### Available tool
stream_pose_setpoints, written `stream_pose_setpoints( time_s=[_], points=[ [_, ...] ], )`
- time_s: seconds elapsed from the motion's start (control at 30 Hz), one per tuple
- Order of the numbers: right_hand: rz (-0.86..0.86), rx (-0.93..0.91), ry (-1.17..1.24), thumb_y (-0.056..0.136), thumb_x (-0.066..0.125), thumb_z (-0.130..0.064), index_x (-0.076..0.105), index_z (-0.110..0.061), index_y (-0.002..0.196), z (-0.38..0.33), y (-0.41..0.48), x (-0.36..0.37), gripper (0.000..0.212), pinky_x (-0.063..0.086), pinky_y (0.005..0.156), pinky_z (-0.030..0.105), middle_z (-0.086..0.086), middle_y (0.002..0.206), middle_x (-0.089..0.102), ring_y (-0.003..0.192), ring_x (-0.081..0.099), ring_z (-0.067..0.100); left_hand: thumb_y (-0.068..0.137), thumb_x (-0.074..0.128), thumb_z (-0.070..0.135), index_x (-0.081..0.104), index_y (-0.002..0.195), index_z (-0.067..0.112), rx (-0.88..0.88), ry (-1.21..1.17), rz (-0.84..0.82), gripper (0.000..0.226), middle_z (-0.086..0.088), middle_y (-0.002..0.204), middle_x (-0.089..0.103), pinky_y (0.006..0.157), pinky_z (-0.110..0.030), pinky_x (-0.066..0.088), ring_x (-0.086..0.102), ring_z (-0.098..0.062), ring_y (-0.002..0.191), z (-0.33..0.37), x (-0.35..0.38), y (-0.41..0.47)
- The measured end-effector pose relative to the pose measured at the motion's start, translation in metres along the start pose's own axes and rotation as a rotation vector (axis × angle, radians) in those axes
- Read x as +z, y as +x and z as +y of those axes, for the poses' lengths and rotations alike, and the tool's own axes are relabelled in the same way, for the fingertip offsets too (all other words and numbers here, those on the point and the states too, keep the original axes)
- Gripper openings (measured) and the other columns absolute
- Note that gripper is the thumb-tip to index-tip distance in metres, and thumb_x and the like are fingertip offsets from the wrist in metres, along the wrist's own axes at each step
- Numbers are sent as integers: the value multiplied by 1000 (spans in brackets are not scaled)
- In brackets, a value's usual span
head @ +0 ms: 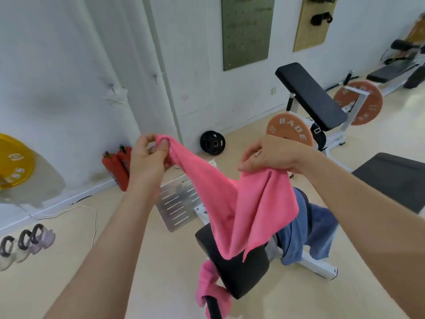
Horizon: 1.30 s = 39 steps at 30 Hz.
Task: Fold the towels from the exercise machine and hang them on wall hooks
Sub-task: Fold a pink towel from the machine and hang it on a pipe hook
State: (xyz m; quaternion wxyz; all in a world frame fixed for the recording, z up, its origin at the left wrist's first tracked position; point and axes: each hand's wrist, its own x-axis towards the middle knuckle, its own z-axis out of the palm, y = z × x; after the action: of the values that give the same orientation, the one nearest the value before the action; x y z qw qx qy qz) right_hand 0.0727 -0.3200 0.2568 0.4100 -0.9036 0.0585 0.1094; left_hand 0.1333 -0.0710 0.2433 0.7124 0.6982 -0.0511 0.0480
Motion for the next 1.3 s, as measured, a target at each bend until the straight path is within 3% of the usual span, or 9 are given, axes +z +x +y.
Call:
stream_pose_setpoints(
  time_s=[0.13,0.37,0.47,0.57,0.63,0.73,0.83,1.1,1.3],
  points=[
    [6,173,-481,77,76,-29,65,-27,64,72,3,-4,18,43,73,24,-8,79,66,83,60,15,98,45,19,47,90,26,-122,65,312,11,2,80,52,52,-25,38,47,-16,66,-38,-70,19],
    [127,162,-392,78,77,-27,59,-20,78,100,-3,11,18,34,58,25,-3,78,54,74,48,16,88,49,20,54,98,19,-178,186,454,11,3,74,48,53,-26,35,43,-12,60,-69,-132,27],
    [40,250,-285,83,70,-35,67,-12,75,96,0,16,25,44,66,28,2,75,60,74,54,19,85,50,14,51,73,21,-340,89,529,14,4,70,46,61,-30,39,44,-14,63,-73,-147,27],
    [-70,397,18,80,73,-41,67,-8,95,80,-2,25,36,53,85,40,8,92,69,87,64,24,90,52,25,50,74,21,-522,74,436,16,-5,85,57,70,-33,43,50,-15,68,-69,-136,12],
    [-73,447,405,81,75,-32,65,-9,93,62,-5,34,28,55,82,39,8,89,72,87,66,23,88,53,26,60,86,16,-543,47,384,12,-9,101,62,70,-27,45,55,-17,74,-65,-120,1],
    [-43,287,880,88,67,-20,65,-11,85,31,-6,52,10,56,65,28,3,74,70,76,62,16,94,51,31,56,84,20,-562,-154,295,16,5,81,66,60,-23,48,55,-9,65,-53,-89,-11],
    [-82,211,1201,80,71,-17,64,-5,94,2,-9,73,20,57,80,36,12,84,63,80,62,21,95,55,28,64,83,20,-474,-426,206,16,10,61,69,50,-18,51,64,-4,59,-28,-54,-28],
    [-335,-162,1408,79,55,6,45,8,135,-46,-34,102,56,42,100,46,24,118,55,107,53,34,96,54,13,57,106,16,-173,-189,-226,12,0,75,67,50,-23,49,62,-12,62,5,-1,-73],
    [-174,-208,1522,87,48,6,50,7,131,-63,-48,106,44,55,87,36,26,120,61,98,66,29,94,54,4,54,114,23,-41,-136,-281,28,-10,81,64,55,-22,51,64,-16,66,11,-9,-79]
  ],
)
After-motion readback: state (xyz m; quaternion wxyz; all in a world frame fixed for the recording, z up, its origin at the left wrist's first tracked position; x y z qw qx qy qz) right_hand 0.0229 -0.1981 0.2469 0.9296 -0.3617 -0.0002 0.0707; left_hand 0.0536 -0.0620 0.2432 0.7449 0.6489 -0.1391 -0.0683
